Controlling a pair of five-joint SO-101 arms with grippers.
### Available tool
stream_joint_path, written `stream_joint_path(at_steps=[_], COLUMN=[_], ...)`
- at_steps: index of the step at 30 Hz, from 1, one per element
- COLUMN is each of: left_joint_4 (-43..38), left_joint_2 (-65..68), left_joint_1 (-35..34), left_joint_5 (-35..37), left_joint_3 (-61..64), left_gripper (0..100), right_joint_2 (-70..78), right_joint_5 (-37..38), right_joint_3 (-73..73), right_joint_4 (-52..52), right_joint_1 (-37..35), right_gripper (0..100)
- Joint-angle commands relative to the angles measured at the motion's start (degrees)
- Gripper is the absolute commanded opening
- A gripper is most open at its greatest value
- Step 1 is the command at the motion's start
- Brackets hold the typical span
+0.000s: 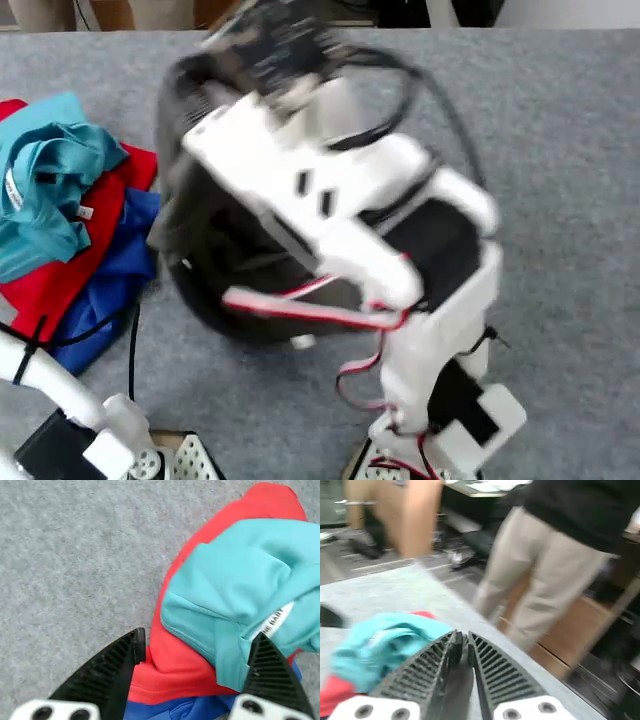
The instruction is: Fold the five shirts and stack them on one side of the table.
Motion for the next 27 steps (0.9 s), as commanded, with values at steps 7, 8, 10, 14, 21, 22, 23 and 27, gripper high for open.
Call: stream_joint_path(at_steps=[7, 8, 10, 14, 21, 22, 23, 27], left_joint_4=[11.3, 12.7, 14.6, 15.4, 15.5, 15.3, 15.1, 13.4], left_joint_2=[-2.2, -2.2, -2.2, -2.1, -3.2, -4.0, -5.1, -10.2], left_joint_1=[-8.4, -8.8, -8.9, -5.5, 1.8, 1.6, 0.9, -2.0], left_joint_5=[-0.4, -0.4, -0.4, -0.4, -0.4, -0.4, -0.4, -3.7], left_joint_3=[-4.2, -4.7, -5.6, -5.1, -0.8, -0.6, -0.6, -0.4], left_gripper=[33, 33, 33, 33, 33, 33, 33, 33], right_joint_2=[4.3, 4.4, 4.6, 4.0, 3.9, 3.9, 3.9, 3.8], right_joint_5=[0.9, 1.1, 2.1, 5.8, 6.4, 6.4, 6.4, 6.4], right_joint_3=[12.6, 16.9, 26.2, 47.0, 81.5, 85.1, 88.4, 96.5], right_joint_4=[17.8, 17.7, 16.3, 4.7, -21.9, -25.0, -27.8, -34.5], right_joint_1=[33.1, 34.2, 35.5, 36.1, 39.3, 39.8, 40.3, 43.0], right_gripper=[0.2, 0.2, 0.2, 0.2, 0.2, 0.2, 0.2, 0.2])
